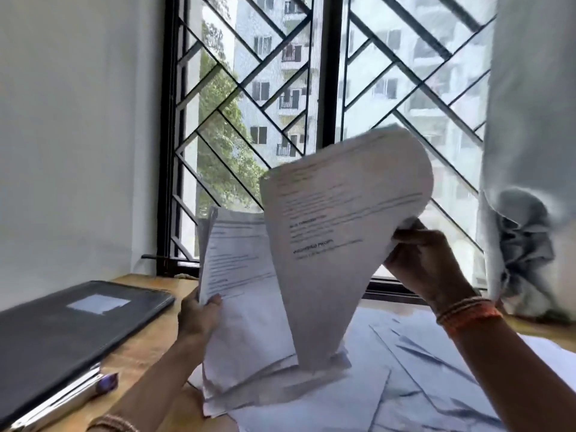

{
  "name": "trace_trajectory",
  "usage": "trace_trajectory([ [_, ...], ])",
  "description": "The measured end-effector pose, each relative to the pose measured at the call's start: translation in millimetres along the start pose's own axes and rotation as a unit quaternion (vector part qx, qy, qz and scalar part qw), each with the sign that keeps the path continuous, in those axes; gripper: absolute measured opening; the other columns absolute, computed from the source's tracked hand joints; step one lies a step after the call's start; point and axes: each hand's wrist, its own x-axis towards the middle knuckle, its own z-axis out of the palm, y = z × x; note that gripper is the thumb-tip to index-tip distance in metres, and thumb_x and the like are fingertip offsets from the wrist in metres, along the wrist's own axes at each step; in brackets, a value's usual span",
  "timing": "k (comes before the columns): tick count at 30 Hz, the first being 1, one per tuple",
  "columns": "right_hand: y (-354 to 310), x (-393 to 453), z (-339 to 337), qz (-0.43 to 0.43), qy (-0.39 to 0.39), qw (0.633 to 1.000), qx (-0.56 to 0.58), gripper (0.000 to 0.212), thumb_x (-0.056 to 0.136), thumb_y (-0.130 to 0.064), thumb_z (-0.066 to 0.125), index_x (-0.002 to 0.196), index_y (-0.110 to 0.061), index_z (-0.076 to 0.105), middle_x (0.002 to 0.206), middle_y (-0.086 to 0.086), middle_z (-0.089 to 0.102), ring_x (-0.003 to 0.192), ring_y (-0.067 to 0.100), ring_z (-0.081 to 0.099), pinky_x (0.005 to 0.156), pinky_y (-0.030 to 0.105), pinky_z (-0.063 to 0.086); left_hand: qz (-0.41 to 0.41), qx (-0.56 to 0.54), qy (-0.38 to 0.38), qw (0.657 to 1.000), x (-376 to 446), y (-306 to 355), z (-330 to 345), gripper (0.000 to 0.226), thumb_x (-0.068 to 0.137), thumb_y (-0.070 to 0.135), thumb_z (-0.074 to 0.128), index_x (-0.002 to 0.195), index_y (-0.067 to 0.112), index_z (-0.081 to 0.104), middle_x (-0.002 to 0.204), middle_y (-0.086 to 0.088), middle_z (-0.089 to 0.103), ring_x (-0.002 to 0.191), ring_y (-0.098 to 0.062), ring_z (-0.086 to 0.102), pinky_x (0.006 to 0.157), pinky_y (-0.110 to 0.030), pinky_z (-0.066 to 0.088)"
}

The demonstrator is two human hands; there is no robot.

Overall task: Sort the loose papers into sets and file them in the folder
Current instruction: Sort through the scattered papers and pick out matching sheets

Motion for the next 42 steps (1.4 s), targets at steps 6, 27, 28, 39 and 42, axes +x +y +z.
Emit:
trace_trajectory([
  [6,59.4,-10.2,-34.4,0.220,0.126,0.926,-0.281,0.021,0.056,0.008,0.062,0.074,-0.003,0.063,0.072,0.015,0.055,0.051,0.019,0.052,0.048,0.025,0.049,-0.001,-0.041,-0.007,0.999,-7.0,3.6,-1.6,0.026,0.094,0.007,0.052,0.119,0.009,0.060,0.103,-0.006,0.063,0.091,-0.026,0.058,0.078,-0.030,0.043],
  [27,68.8,-18.2,-72.7,0.253,0.146,0.915,-0.277,0.037,0.075,0.027,0.046,0.091,0.000,0.066,0.075,0.016,0.070,0.058,0.021,0.068,0.047,0.028,0.054,0.044,-0.073,0.027,0.996,-4.5,7.3,-4.6,0.014,0.092,0.008,0.056,0.102,0.018,0.057,0.102,-0.010,0.063,0.096,-0.031,0.060,0.091,-0.044,0.049],
  [28,68.0,-17.4,-73.4,0.255,0.148,0.914,-0.278,0.038,0.077,0.027,0.044,0.091,-0.001,0.066,0.076,0.016,0.070,0.059,0.022,0.068,0.048,0.029,0.055,0.049,-0.075,0.026,0.996,-4.6,7.6,-3.9,0.013,0.093,0.008,0.056,0.101,0.019,0.056,0.102,-0.009,0.061,0.095,-0.030,0.058,0.091,-0.044,0.049],
  [39,52.6,-14.0,-77.8,0.150,0.309,0.864,-0.369,0.031,0.086,0.013,0.046,0.080,-0.010,0.065,0.075,0.013,0.066,0.046,0.009,0.061,0.039,0.023,0.049,0.063,-0.089,0.022,0.994,-3.4,7.3,-3.6,0.018,0.092,0.004,0.055,0.108,0.007,0.063,0.097,-0.010,0.062,0.090,-0.028,0.058,0.082,-0.039,0.046],
  [42,25.3,-15.1,-97.5,0.022,0.411,0.761,-0.501,0.025,0.081,-0.002,0.048,0.082,-0.016,0.069,0.082,0.011,0.071,0.063,0.021,0.063,0.043,0.031,0.049,0.057,-0.119,0.006,0.991,-5.4,13.1,-5.1,0.009,0.092,0.005,0.057,0.098,0.008,0.062,0.090,-0.008,0.061,0.085,-0.027,0.055,0.077,-0.034,0.043],
])
